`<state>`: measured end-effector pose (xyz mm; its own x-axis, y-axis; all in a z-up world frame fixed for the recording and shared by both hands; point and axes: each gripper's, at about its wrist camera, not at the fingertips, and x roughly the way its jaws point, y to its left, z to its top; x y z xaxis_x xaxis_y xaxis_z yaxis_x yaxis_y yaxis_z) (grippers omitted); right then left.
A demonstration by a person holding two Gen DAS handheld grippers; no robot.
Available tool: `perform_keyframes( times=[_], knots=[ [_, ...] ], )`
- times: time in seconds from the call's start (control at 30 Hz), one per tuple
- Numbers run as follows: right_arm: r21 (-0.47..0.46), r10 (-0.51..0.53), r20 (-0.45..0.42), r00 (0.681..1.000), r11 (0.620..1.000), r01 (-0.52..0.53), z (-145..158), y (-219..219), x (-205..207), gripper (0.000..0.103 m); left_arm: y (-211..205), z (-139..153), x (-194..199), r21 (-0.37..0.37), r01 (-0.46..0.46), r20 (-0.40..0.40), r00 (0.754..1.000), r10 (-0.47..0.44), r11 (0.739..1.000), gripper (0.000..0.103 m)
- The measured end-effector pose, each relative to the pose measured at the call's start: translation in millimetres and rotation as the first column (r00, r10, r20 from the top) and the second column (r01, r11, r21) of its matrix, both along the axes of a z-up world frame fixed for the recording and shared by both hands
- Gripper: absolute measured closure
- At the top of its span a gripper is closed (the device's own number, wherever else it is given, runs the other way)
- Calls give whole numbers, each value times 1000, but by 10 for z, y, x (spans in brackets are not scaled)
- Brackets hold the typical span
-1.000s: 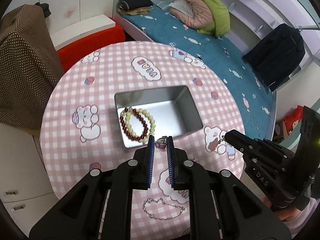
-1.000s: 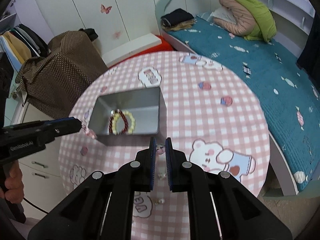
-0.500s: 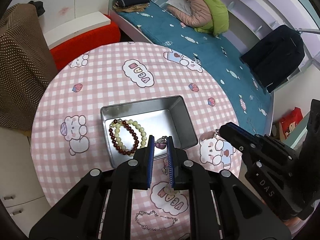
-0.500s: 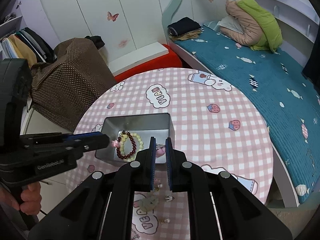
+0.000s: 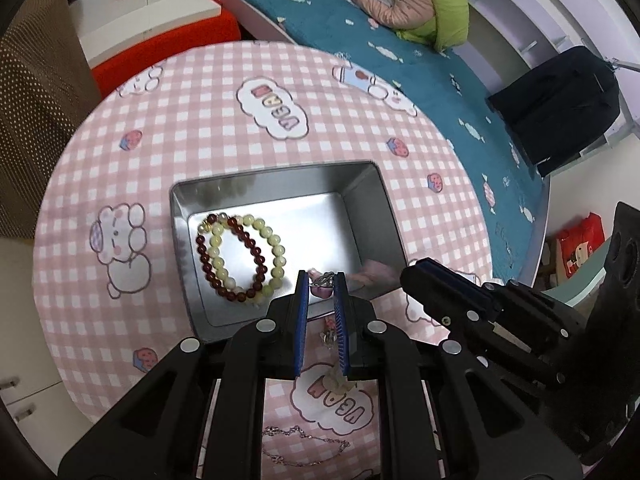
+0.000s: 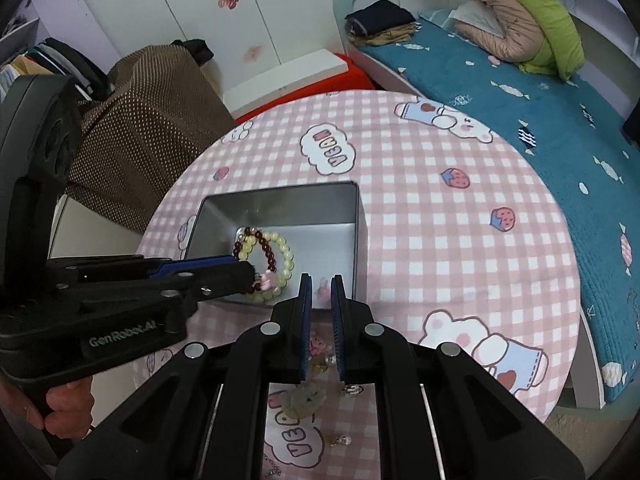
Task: Organize jewelry
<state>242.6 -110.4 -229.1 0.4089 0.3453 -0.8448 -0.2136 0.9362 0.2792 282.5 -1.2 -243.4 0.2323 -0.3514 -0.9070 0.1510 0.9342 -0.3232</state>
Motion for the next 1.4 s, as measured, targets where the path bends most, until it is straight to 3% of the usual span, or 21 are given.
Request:
perform_keyframes(
  times=[0.33, 0.5, 0.63, 1.27, 1.4],
  knots=[
    [-16, -29, -34, 999, 999, 29, -52, -91, -31, 87, -142, -83, -8, -2, 35, -20, 999, -35, 999, 90],
    [-10, -51, -36, 998, 999, 51, -42, -180, -75, 72, -192, -86, -18, 16, 52, -15, 999, -52, 999, 89],
    [-13, -70, -38, 997, 997, 69, -45, -226, -112, 71, -207, -62, -48, 26, 61, -5, 998, -61, 998, 83],
    [-52, -135, -27, 990, 990, 134, 1, -347, -373, 48, -209, 112, -351, 50, 87, 46, 995, -90, 995, 78],
    [-62, -131, -32, 991, 990, 128, -18, -341, -447, 47, -190, 139, -413, 51, 88, 52, 995, -91, 995, 72]
  ],
)
